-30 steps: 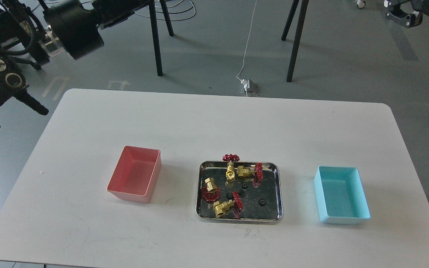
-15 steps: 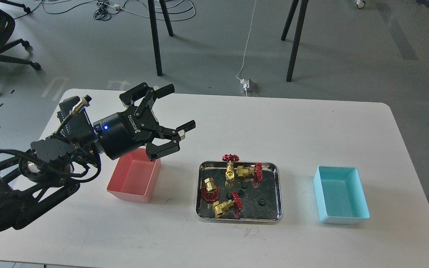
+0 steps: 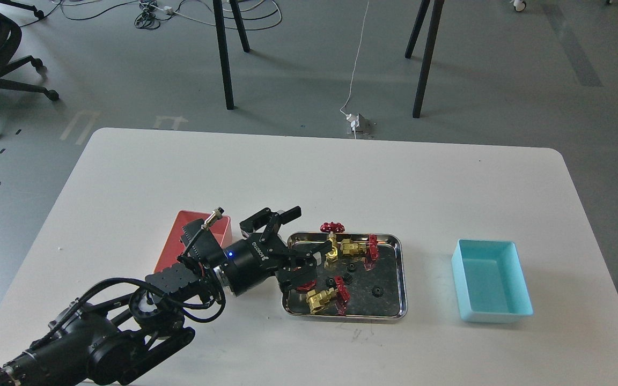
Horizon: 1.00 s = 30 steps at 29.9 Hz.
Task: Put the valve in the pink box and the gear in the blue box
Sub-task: 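Move the left gripper over the metal tray toward a brass valve, then close the left gripper on the brass valve and lift it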
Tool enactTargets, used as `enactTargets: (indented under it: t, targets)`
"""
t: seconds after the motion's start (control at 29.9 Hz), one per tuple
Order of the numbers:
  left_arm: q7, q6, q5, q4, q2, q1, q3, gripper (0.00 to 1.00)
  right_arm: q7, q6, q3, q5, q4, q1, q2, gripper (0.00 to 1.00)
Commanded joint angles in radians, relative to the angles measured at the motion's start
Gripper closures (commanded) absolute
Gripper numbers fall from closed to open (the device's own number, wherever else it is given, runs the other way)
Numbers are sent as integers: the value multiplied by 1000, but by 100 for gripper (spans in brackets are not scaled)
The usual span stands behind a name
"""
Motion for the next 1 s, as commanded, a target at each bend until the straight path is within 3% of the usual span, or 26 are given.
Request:
enactTargets:
  t: [0.0,0.47,0.64,0.7,0.84,0.97]
  targets:
    - [1,-1,0,85,-37,4,53,0,-1,0,1,0,0,3,0,1]
    - [0,-2,0,299,-105,-32,117,0,-1,-2,1,0,-2,6,-11,1]
    - [1,-2,0,308,-108,-40,134,0,-1,-2,1,0,-5,6,-8,1]
    - [1,-2,0,309,-111,-43,136,5,1,-2,1,0,-6,6,-6,1]
    - [6,-2,0,309,-111,-46,134,24,2,-2,1,0,-8,6,-2,1]
    - [4,-2,0,309,-107,-54,136,28,4,-2,1,0,-12,5,0,1]
